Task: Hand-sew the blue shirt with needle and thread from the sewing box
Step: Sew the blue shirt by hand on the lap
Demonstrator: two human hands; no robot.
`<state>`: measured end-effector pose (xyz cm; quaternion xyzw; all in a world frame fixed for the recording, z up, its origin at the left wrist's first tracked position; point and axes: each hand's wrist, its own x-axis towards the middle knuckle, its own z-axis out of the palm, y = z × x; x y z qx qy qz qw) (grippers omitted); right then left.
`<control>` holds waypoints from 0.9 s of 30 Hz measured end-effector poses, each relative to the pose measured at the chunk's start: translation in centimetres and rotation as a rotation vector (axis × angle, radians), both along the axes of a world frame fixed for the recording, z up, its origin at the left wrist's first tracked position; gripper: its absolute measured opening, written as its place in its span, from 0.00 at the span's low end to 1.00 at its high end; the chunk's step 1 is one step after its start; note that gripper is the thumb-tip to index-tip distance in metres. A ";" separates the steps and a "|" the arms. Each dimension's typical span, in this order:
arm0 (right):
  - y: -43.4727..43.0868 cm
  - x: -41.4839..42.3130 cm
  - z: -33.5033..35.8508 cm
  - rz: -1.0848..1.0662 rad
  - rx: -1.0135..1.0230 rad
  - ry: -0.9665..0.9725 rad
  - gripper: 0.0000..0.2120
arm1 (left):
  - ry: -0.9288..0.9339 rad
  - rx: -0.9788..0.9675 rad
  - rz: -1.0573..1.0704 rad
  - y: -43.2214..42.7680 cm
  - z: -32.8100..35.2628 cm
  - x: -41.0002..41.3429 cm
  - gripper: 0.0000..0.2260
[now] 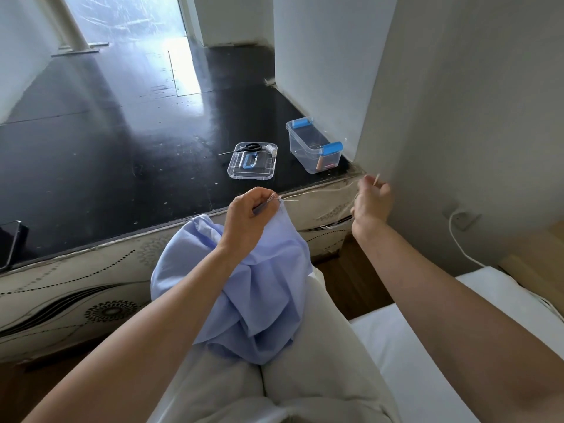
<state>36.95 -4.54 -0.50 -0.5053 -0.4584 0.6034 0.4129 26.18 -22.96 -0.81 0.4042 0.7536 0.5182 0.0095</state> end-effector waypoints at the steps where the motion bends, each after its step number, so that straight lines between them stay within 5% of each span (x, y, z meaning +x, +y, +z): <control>1: -0.2 0.1 -0.3 0.093 0.049 -0.050 0.06 | -0.005 0.001 -0.007 0.0 0.0 0.0 0.03; 7: -2.8 0.2 1.5 0.990 0.255 -0.086 0.10 | -0.017 0.000 -0.028 0.3 0.2 0.0 0.03; 10: -3.4 -0.2 1.4 1.203 0.207 -0.160 0.07 | 0.006 -0.011 -0.031 0.3 0.1 -0.1 0.05; 15: -3.0 -0.1 1.1 1.095 0.177 -0.089 0.07 | -0.011 -0.019 -0.043 0.2 0.1 0.0 0.06; 21: -2.4 0.0 1.4 0.525 0.065 -0.001 0.08 | -0.029 -0.012 -0.056 0.1 0.1 0.4 0.04; 27: -2.9 0.1 1.2 0.672 0.124 -0.019 0.09 | -0.051 -0.012 -0.059 0.3 0.1 0.4 0.03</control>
